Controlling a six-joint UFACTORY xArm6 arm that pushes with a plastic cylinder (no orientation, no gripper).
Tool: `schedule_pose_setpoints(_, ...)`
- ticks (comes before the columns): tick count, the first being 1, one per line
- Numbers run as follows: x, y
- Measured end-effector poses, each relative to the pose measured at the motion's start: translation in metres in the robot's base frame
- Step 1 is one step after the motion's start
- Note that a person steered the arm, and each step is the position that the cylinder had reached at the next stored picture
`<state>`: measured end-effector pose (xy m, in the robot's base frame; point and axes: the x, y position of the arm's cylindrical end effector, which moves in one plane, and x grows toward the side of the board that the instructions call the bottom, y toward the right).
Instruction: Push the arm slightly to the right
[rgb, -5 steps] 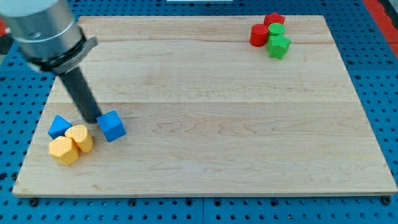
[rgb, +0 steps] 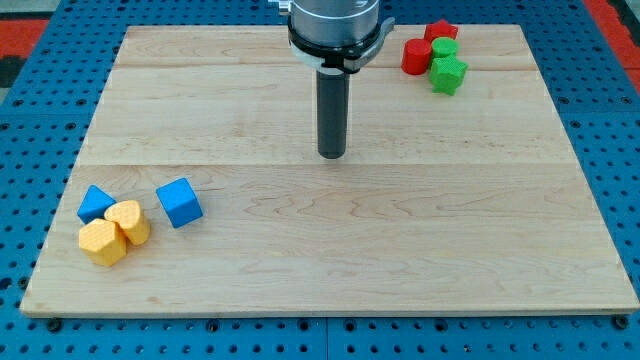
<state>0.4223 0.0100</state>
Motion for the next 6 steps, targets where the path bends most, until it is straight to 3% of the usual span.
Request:
schedule_pose_setpoints(3, -0.005, 0.029)
schedule_pose_setpoints(4, -0.003, 0.084)
schedule_pose_setpoints(6, 0.002, 0.120)
